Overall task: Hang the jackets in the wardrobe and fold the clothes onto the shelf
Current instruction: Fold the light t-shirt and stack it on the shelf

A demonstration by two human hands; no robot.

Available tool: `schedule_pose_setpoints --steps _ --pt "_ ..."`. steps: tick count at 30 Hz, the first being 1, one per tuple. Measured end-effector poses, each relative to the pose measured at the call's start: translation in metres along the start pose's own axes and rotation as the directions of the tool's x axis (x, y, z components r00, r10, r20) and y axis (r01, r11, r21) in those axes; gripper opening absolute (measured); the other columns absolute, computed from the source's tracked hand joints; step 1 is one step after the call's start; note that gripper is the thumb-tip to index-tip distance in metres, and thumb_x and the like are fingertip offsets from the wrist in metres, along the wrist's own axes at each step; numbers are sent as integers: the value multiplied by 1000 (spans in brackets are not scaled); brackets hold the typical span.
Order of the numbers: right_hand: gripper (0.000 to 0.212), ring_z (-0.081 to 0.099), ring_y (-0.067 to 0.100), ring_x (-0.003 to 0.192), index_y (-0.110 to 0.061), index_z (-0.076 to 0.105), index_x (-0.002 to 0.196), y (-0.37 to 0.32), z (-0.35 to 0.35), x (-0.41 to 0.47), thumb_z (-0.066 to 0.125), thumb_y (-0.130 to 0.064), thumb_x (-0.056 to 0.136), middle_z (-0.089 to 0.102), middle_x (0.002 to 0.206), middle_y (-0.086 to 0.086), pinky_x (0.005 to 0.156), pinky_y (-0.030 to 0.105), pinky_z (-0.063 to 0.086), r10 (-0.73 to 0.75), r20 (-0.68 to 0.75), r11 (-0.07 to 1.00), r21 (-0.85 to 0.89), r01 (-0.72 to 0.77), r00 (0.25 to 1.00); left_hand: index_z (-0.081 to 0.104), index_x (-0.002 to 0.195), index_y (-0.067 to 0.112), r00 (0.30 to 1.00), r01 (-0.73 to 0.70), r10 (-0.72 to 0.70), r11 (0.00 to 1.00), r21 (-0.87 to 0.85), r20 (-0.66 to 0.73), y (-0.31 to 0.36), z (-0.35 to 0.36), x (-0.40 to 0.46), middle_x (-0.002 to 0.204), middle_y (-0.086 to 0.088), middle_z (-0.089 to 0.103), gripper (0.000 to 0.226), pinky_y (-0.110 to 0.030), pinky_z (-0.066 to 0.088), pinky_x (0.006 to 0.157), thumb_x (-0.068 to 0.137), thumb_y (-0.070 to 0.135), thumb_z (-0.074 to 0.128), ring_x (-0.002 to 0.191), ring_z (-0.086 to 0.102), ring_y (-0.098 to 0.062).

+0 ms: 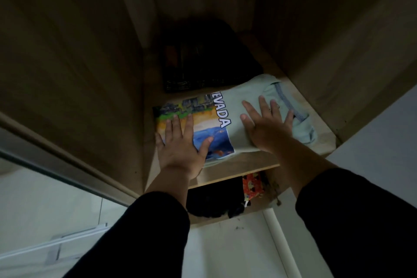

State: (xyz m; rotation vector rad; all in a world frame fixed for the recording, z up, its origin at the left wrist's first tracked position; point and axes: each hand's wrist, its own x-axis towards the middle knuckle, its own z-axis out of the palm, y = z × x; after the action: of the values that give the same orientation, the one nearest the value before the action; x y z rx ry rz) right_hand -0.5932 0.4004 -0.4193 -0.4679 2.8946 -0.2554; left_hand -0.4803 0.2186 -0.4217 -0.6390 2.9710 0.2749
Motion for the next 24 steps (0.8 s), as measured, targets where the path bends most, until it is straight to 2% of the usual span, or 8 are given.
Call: schedule_pose_setpoints --steps 4,8,11,14,19,21,24 --pt "55 -6 26 149 -45 -4 148 -1 3 -3 8 -57 96 -6 162 1 113 60 -5 9 -45 999 -39 -11 999 -12 150 33 999 -3 3 1000 4 48 0 -4 3 160 -2 -13 76 -51 -1 119 90 69 15 148 -13 -19" --pt "57 -12 25 148 -39 -10 149 -5 -5 -19 9 -54 97 -14 161 2 116 57 -4 45 51 998 -51 -43 998 -17 149 31 987 12 -13 1000 9 160 3 -22 -2 159 0 -21 70 -54 -3 117 94 63 11 146 -19 -17" --pt "58 -20 26 146 -38 -16 148 -8 -13 -47 8 -54 98 -23 158 3 116 57 -6 57 146 996 -80 -46 988 -12 151 28 989 16 -17 1000 10 149 7 -36 -22 160 2 -17 66 -54 -3 117 96 58 11 147 -16 -16" --pt "58 -24 27 145 -39 -17 148 -19 -21 -83 9 -53 98 -28 157 3 115 57 -8 10 196 996 -92 8 981 -4 152 26 993 38 -37 999 -5 111 9 -53 -58 161 4 -11 62 -53 -4 117 99 51 15 148 -12 -14" --pt "57 -22 25 145 -38 -7 150 -41 -62 -134 12 -53 99 -25 158 2 115 57 -9 -53 234 989 -121 83 971 2 153 20 978 99 -71 985 -139 195 15 -94 -118 161 4 -5 61 -49 0 118 100 45 21 148 -7 -14" --pt "57 -23 25 145 -39 -6 151 -60 -81 -165 12 -53 99 -24 158 1 115 56 -9 -124 264 977 -138 165 957 6 153 17 969 174 -130 963 -208 208 6 -116 -161 162 2 -1 61 -50 3 117 101 44 23 149 -4 -15" --pt "57 -22 25 146 -41 -7 150 -100 -103 -222 11 -55 98 -24 158 1 116 57 -8 -232 295 944 -161 288 927 4 153 18 951 280 -241 937 -210 194 -18 -144 -236 161 3 -1 61 -54 2 117 101 43 24 149 -5 -16"
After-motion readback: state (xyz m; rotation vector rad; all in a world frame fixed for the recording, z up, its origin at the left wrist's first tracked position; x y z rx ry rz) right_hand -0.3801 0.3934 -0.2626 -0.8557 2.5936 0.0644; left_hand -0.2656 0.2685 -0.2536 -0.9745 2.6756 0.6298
